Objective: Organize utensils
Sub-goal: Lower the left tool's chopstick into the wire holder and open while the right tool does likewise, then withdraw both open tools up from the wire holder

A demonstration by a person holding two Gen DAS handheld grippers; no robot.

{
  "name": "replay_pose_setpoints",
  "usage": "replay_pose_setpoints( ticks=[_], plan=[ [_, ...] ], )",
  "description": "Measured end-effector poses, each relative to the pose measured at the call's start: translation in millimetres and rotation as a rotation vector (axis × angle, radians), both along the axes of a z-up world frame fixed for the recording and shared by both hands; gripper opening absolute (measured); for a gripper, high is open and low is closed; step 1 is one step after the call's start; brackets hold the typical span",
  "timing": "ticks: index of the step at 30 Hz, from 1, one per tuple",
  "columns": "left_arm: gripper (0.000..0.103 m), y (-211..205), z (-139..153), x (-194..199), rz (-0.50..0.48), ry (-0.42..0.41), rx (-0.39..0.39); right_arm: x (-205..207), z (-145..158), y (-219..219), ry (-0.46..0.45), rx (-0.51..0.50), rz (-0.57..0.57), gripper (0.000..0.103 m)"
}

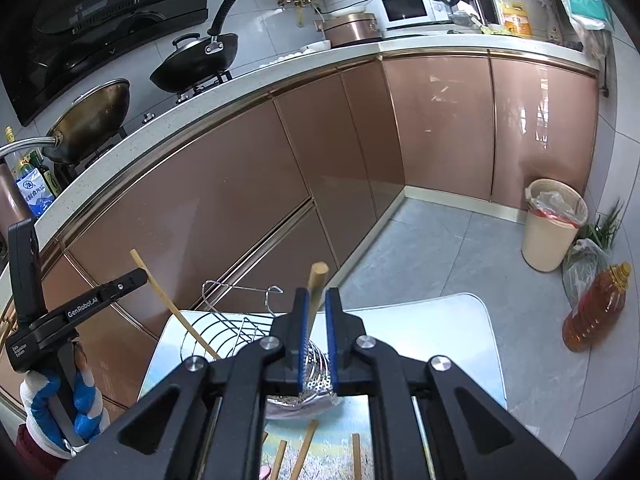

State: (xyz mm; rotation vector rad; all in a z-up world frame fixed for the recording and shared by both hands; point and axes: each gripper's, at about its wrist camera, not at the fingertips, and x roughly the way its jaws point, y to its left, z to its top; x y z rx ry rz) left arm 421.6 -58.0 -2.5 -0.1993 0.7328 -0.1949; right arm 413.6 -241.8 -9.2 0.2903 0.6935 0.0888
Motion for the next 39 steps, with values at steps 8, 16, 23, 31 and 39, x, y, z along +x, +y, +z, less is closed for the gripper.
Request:
replay_pose_setpoints(
  ticks=[8,16,23,31,39],
  plan=[
    [0.033,18.1,24.3,-32.1,0.028,-0.038,0.011,-28.4,18.7,-6.1,-0.016,0.011,-0.019,0.009],
    [0.058,45.0,57.0,-81.1,0.059,-0.081,0.016,-81.4,46.7,4.0,-0.050,-0.010,-0.020,0.011],
    [0.067,75.0,78.0,-138.0,0.087,-0.114,0.013,-140.3,70.4,16.4,-0.082,-0.035,-0.018,0.030],
    [0.079,103.2,96.1,-212.2,0.116,-0.172,0.038,-212.0,90.9,34.0,-0.124,-0.060,-0.010,0.042],
    [0.081,120.4,102.2,-257.0,0.125,-0.202,0.053,-265.6,105.6,49.9,-0.167,-0.087,0.006,0.044]
  ],
)
